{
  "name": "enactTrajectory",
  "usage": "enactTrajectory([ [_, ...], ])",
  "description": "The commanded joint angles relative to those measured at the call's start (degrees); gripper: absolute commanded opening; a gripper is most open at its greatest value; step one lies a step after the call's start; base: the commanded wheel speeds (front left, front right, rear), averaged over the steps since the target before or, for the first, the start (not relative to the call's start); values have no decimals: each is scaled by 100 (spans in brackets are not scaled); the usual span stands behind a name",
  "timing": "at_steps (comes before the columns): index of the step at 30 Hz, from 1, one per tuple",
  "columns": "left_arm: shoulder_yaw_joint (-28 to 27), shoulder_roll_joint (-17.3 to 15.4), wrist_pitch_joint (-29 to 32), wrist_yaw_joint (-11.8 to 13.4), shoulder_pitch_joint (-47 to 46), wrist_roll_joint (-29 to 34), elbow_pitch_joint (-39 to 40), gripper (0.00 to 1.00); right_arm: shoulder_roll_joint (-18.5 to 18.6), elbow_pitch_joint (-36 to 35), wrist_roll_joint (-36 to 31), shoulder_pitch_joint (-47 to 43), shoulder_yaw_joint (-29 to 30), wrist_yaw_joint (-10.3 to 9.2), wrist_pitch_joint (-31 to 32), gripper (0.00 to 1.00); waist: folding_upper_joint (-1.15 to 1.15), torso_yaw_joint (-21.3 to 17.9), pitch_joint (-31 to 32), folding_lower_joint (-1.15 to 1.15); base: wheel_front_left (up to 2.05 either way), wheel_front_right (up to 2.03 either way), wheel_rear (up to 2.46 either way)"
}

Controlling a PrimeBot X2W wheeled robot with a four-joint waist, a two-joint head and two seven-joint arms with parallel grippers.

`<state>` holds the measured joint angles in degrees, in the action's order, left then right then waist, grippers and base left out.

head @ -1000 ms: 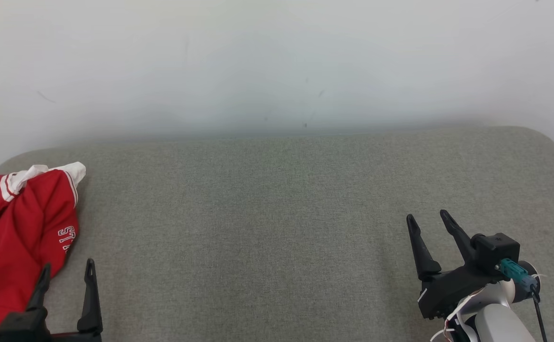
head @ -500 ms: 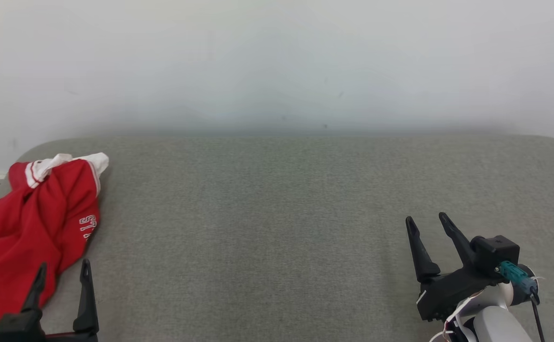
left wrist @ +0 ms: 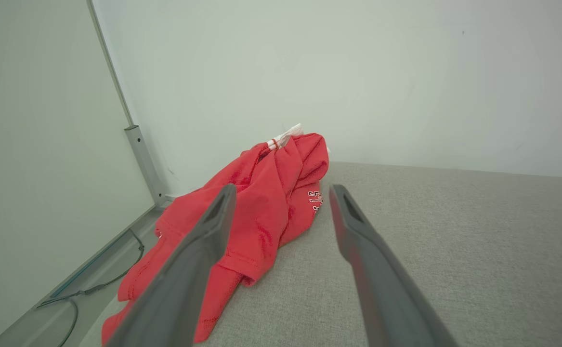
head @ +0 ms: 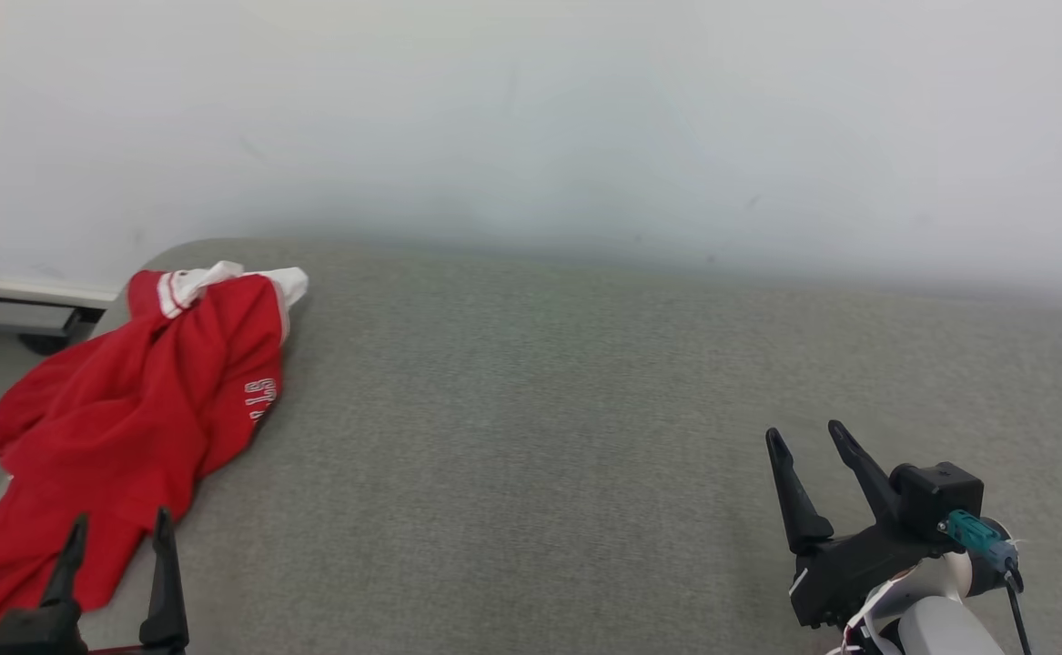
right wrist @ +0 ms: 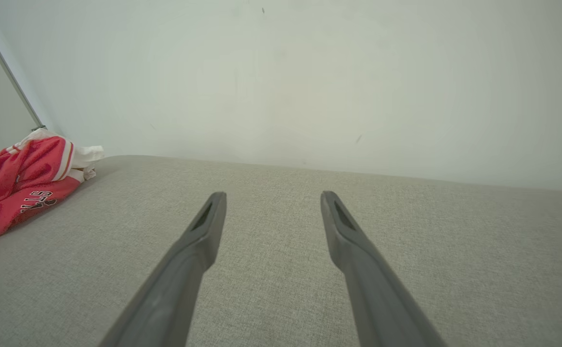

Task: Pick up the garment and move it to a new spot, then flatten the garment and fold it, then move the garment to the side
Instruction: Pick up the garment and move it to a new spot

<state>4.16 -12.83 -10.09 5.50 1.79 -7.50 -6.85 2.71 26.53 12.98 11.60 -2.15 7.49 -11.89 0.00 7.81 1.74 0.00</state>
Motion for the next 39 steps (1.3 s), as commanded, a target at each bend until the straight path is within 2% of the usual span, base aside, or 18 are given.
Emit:
enactTrajectory([
  [1, 0, -39, 20, -2, 59, -7, 18, 100, 34, 6, 34, -30, -5, 0, -33, 100, 0, 246, 58, 0, 0, 0, 0],
  [11, 15, -121, 49, 35, 89, -35, 39, 100, 34, 45, 132, -53, -131, 0, -67, 100, 0, 823, 164, 0, 0, 0, 0],
  [20, 17, -219, 276, 37, 149, -88, 126, 100, 35, 116, 233, -19, -276, 0, -77, 100, 0, 1194, 245, 0, 0, 0, 0],
  [31, -43, -249, 613, 114, 226, -272, 161, 100, 34, 167, 302, 29, -421, 0, -77, 100, 0, 1341, 287, 0, 0, 0, 0],
  [39, -60, -282, 623, 142, 257, -327, 217, 100, 34, 173, 310, 22, -434, 0, -88, 100, 0, 1364, 303, 0, 0, 0, 0],
])
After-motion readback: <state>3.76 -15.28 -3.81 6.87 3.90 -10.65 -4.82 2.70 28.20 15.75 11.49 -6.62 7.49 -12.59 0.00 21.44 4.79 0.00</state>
